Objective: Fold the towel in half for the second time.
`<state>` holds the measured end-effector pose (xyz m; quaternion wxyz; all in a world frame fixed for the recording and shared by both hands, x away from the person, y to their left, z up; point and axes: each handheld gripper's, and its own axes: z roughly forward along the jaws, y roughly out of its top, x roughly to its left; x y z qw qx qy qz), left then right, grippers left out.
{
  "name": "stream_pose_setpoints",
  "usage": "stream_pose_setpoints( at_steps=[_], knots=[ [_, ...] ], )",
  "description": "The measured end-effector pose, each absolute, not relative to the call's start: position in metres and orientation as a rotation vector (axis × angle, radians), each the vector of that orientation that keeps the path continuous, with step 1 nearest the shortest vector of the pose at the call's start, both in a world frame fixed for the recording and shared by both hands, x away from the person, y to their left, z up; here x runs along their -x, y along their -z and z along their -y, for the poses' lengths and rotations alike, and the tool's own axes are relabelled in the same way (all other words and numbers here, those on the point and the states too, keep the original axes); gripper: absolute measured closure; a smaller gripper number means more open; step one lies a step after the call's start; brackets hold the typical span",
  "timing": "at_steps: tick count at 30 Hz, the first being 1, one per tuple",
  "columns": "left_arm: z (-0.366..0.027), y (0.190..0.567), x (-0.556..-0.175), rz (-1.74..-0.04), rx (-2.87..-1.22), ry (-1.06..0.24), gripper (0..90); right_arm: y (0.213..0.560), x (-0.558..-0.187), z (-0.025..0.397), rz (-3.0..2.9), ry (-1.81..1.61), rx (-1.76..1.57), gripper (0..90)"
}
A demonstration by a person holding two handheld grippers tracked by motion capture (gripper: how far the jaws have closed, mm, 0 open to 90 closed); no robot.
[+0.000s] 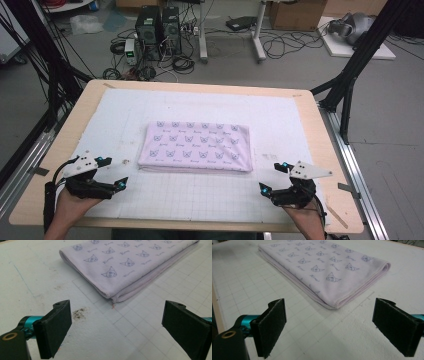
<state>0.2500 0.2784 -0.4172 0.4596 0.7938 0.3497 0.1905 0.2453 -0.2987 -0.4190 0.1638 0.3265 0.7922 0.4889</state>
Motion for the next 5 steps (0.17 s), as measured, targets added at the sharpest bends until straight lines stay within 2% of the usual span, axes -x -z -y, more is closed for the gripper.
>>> stream_pose_setpoints(
  at_steps=[5],
  knots=[
    [-0.2766,0.4181,-0.2508,-0.856,-1.966,-0.469,9.6,0.4194,-0.2472,0.2984,-2.257,-1.398,-0.92,11.2]
  ],
)
